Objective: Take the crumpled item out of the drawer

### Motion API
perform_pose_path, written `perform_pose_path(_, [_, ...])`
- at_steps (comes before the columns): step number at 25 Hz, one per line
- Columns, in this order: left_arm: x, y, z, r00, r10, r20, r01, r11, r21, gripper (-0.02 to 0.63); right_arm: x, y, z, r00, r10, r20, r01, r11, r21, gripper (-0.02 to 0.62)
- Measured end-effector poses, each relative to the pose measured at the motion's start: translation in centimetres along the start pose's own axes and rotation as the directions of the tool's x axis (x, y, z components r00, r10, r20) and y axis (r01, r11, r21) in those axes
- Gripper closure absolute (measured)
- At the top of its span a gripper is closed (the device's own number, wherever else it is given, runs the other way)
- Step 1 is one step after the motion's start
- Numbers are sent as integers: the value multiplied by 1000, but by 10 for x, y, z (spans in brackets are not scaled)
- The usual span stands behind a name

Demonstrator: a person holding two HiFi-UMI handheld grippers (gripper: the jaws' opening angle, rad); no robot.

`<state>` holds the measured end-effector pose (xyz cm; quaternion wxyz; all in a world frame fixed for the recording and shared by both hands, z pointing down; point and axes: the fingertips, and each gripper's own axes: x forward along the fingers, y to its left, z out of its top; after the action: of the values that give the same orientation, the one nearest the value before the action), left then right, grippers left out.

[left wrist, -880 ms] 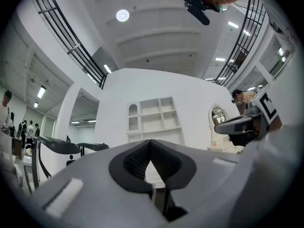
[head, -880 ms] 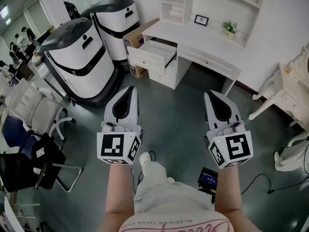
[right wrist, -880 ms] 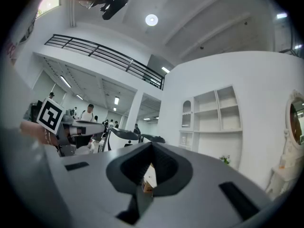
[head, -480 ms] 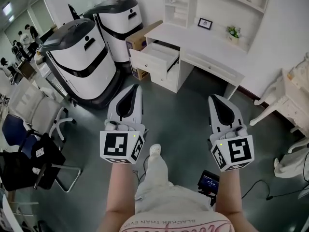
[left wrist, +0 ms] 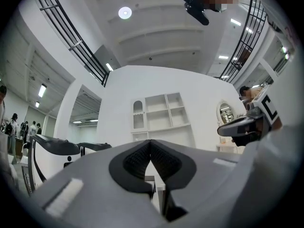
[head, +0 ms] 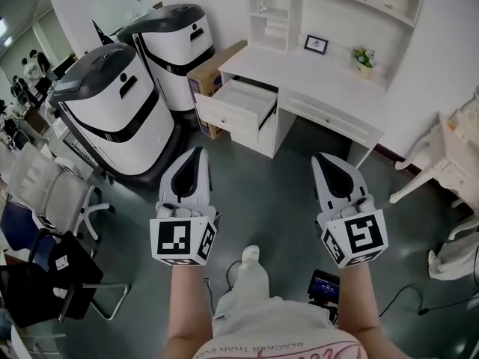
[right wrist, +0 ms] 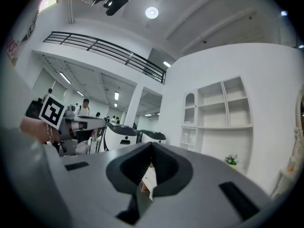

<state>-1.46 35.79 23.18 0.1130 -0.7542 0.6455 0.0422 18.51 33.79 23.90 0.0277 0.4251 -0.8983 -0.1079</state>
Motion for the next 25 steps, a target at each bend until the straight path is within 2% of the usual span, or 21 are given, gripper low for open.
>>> perform_pose_path(6, [65, 47, -15, 1000, -22, 9, 22, 1000, -17, 597, 78, -14, -2, 1000, -8, -16, 8, 1000, -14, 589])
perform_pose_path(11, [117, 92, -30, 1000, 15, 9, -14, 998, -65, 597, 137, -35, -4, 999, -29, -14, 29, 1000, -9, 589])
perform_pose_path(14, [147, 114, -41, 1000, 9, -2, -9, 997, -73, 597, 172, -46, -7, 999, -40, -10, 40, 999, -2, 589])
perform_pose_path(19, [189, 132, -55, 1000, -16, -18, 15, 998, -67, 597, 213, -58, -16, 999, -47, -19, 47, 999, 4, 589])
perform_pose_path(25, [216, 137, -71, 998, -43, -35, 41, 997, -58, 595, 242, -76, -30, 998, -57, -32, 59, 997, 41, 589])
